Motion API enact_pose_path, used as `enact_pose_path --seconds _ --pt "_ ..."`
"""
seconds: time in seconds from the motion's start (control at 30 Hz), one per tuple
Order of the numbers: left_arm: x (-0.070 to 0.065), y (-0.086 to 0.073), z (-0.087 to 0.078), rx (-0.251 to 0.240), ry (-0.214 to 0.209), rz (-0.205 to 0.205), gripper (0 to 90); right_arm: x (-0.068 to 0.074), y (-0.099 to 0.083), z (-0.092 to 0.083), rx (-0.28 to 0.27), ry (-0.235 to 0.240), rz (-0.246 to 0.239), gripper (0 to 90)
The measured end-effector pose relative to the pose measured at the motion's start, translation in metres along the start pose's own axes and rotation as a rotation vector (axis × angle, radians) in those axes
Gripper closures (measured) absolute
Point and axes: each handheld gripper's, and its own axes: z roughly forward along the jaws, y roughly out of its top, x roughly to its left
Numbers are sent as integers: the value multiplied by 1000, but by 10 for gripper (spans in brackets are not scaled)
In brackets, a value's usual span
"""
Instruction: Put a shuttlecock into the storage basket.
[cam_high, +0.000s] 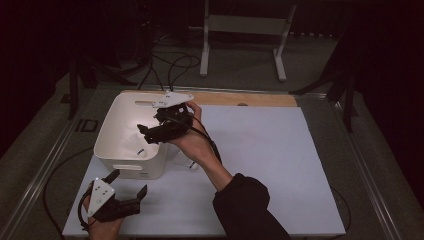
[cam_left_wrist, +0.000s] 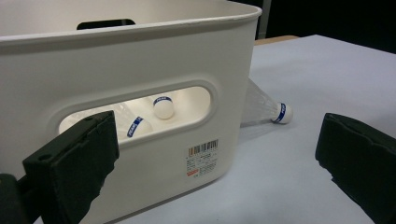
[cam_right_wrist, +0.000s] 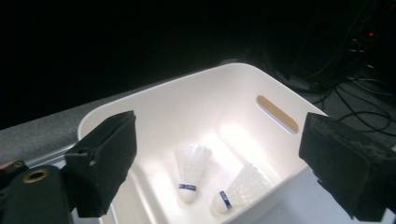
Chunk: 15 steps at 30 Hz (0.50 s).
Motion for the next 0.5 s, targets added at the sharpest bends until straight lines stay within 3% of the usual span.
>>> enact_pose_path --seconds 0.5 --pt "0 0 0 0 0 0 2 -14 -5 -7 22 -58 6 96"
